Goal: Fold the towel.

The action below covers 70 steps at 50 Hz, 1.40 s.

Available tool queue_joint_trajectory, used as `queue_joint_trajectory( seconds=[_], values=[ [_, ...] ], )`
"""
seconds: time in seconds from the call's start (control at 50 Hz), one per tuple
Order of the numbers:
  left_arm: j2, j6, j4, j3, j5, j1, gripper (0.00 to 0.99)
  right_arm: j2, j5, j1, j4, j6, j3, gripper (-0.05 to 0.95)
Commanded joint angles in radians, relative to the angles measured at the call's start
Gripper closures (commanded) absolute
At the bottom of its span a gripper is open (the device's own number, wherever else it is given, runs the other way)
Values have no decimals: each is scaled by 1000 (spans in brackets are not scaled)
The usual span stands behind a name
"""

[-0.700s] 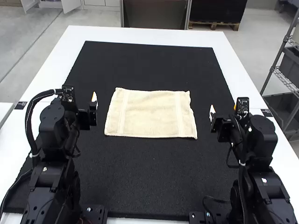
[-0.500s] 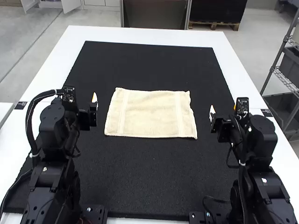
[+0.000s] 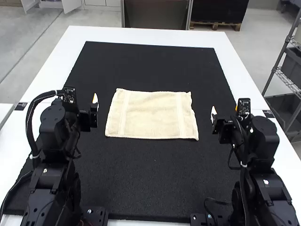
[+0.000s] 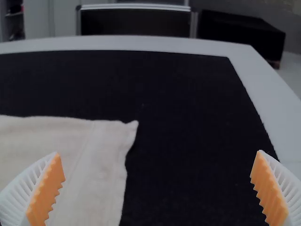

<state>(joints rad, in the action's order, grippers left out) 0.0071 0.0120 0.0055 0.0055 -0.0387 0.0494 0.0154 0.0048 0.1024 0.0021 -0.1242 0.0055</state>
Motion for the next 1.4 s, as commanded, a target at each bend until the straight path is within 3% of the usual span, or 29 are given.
queue_joint_trajectory(
  seconds=[0.0,0.12,0.48,0.54,0.64,0.7,0.82,1.12,1.38],
  values=[
    [-10,13,13,-4,-13,-5,36,-11,-6,-12,-5,-5,-6,-18],
    [-10,37,14,-6,-13,-5,36,-11,-6,-13,-5,-2,-6,-16],
    [-9,43,42,-6,-13,-3,36,-11,-9,-13,18,40,-4,-16],
    [-9,32,70,-4,-13,-3,36,-11,-11,-13,53,64,-4,-16],
    [-10,-57,165,-6,-12,1,41,-11,-28,-21,161,93,-4,-10],
    [-10,-58,240,-4,-29,9,48,-11,-37,-29,254,93,1,-3],
    [-9,-55,287,22,-32,30,62,-8,-51,-52,265,97,50,-2],
    [85,-57,283,206,-18,35,62,196,-83,-105,266,201,277,-2],
    [455,-55,323,461,-24,35,61,572,-94,-139,348,222,479,-2]
  ],
)
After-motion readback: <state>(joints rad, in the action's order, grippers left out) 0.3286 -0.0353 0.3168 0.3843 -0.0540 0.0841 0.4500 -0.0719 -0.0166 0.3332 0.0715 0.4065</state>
